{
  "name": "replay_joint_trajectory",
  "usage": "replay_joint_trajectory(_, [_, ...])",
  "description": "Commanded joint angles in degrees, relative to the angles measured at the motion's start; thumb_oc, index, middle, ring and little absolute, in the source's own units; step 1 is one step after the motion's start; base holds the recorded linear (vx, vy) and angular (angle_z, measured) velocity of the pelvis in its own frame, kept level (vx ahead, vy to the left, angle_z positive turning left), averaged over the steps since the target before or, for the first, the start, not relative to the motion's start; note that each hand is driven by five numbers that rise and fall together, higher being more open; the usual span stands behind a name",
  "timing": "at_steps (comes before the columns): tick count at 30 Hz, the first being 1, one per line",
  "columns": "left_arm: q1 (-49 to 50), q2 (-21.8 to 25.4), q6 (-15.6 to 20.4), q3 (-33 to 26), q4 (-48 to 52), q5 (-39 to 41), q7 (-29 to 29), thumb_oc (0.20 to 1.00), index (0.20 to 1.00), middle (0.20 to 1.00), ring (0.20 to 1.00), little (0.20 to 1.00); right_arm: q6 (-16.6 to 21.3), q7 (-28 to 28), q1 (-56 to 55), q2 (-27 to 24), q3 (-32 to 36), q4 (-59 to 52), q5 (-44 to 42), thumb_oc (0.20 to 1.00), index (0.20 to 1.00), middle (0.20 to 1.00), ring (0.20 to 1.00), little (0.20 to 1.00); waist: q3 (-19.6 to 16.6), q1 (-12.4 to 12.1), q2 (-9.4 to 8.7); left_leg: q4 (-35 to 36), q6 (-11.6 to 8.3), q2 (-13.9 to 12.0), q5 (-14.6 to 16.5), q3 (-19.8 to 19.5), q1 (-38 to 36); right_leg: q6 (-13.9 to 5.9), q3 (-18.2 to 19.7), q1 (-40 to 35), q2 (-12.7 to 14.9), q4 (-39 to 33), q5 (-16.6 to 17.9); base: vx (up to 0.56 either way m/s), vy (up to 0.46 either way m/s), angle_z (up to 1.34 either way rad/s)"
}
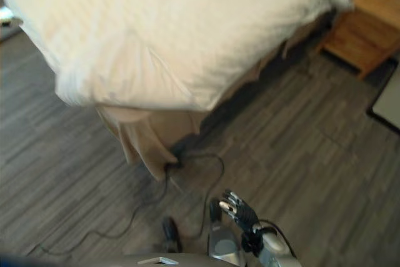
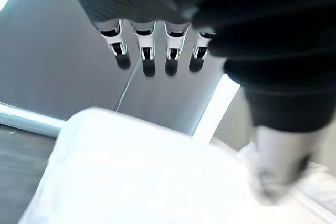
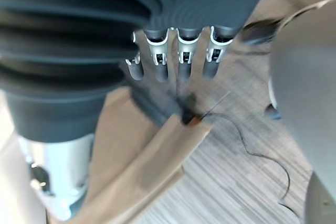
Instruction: Making the bed.
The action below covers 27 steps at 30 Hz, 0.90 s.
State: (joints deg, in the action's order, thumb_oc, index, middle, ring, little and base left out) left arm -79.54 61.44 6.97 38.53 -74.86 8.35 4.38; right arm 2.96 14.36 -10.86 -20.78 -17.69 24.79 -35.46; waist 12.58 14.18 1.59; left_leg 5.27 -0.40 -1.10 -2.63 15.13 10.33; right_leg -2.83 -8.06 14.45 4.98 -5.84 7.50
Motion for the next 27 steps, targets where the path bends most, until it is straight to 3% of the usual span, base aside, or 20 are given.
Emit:
replay_joint_trajectory(1, [0.9,5.1,-1.4,-6.1,1.3,3.9,2.0,1.000,1.000,1.000,1.000,1.000,1.3,0.2,-1.6,-1.2,1.3,-2.4,-3.9,1.000,1.000,1.000,1.000,1.000,-0.3,-1.0,-0.87,-0.3,-6.18,-6.8,-2.8,-0.8,-0.5,-6.84,1.8,1.3,3.5,3.3,1.5,-0.06,-0.006,-0.37])
replay_joint_trajectory(5, [-3.9,8.0,0.0,-3.8,1.3,6.4,2.6,1.000,1.000,1.000,1.000,1.000,2.5,-0.8,-1.0,-1.5,2.7,-3.9,-6.4,1.000,1.000,1.000,1.000,1.000,1.5,0.2,-1.55,-0.3,-6.72,-7.4,-3.6,0.0,5.0,-7.10,3.0,7.2,3.0,3.3,2.8,-0.08,-0.009,-0.31])
replay_joint_trajectory(11, [-11.1,8.3,-0.3,0.1,-0.3,8.3,5.2,1.000,1.000,1.000,1.000,1.000,4.7,-2.3,0.3,-2.0,2.4,-5.5,-8.0,1.000,1.000,1.000,1.000,1.000,4.2,1.2,-1.11,-0.3,-7.06,-7.4,-4.8,-0.2,12.7,-7.10,3.0,15.1,2.7,3.8,4.2,-0.06,-0.020,-0.07])
replay_joint_trajectory(18, [-8.7,6.9,-1.2,1.9,-2.3,5.9,3.8,1.000,1.000,1.000,1.000,1.000,6.3,-4.6,3.4,-2.1,0.8,-5.4,-8.1,1.000,1.000,1.000,1.000,1.000,7.4,1.6,0.13,-0.3,-7.79,-8.4,-4.1,-1.0,20.0,-7.48,3.0,23.0,2.2,4.6,3.5,0.02,-0.002,0.03])
replay_joint_trajectory(19, [-6.8,6.0,-1.6,1.2,-3.2,5.3,3.0,0.768,0.768,0.768,0.768,0.768,6.4,-4.6,3.5,-1.9,0.4,-5.4,-8.1,1.000,1.000,1.000,1.000,1.000,7.8,1.7,0.02,-0.3,-7.85,-8.5,-4.2,-1.0,20.5,-7.45,3.1,23.7,2.2,4.7,3.5,0.00,0.000,0.00])
replay_joint_trajectory(20, [-4.6,4.7,-2.2,0.7,-3.7,3.0,2.0,0.200,0.200,0.200,0.200,0.200,5.9,-4.5,3.7,-2.0,-0.2,-5.0,-8.3,1.000,1.000,1.000,1.000,1.000,7.9,1.9,0.25,-0.3,-7.89,-8.5,-4.2,-1.0,20.7,-7.30,3.3,24.3,2.0,4.8,3.5,0.01,0.005,-0.05])
replay_joint_trajectory(27, [-3.7,1.5,-1.6,5.2,-0.3,-3.5,-0.8,0.200,0.200,0.200,0.200,0.200,5.1,-3.5,4.0,-1.8,-0.8,-2.4,-9.3,1.000,1.000,1.000,1.000,1.000,7.6,2.0,0.57,-0.3,-7.94,-8.1,-3.8,-1.0,19.5,-7.19,3.4,23.4,1.9,4.7,3.5,0.00,0.002,-0.02])
